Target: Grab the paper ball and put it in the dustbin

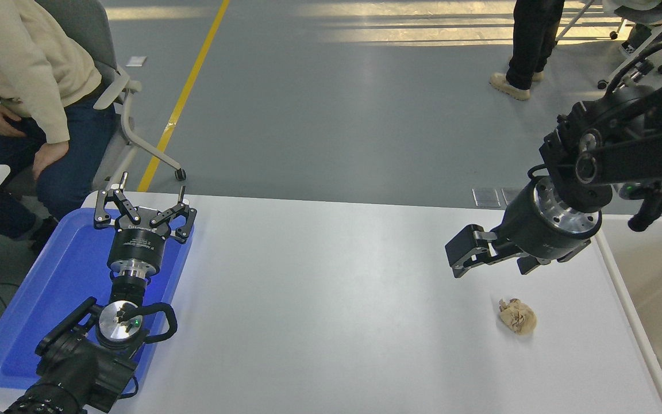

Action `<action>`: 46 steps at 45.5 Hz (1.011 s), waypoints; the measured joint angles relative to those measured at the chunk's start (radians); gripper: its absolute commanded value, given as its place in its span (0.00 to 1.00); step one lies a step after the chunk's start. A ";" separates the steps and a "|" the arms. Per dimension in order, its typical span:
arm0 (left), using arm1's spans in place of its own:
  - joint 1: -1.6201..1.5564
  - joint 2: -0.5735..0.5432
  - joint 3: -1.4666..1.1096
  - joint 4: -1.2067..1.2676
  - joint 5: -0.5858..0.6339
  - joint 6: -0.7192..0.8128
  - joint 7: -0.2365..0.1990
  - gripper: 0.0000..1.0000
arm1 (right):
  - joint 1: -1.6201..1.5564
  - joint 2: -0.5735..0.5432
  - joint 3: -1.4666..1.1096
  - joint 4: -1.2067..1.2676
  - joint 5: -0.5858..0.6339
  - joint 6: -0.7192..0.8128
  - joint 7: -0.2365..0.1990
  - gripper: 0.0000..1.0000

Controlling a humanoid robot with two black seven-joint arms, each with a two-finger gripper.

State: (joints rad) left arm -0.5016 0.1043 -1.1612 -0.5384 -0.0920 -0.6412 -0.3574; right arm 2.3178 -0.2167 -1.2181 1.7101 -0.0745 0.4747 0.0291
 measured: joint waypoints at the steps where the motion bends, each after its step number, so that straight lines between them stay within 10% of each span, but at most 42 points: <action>1: 0.000 0.000 0.000 0.000 0.000 0.000 0.000 1.00 | -0.001 0.000 0.000 0.000 0.000 -0.001 0.000 1.00; 46: 0.000 0.000 0.000 0.000 0.000 0.000 0.000 1.00 | -0.028 -0.017 0.004 0.000 0.004 -0.016 0.000 1.00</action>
State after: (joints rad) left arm -0.5016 0.1043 -1.1615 -0.5384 -0.0921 -0.6412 -0.3575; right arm 2.2900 -0.2339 -1.2141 1.7104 -0.0708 0.4585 0.0292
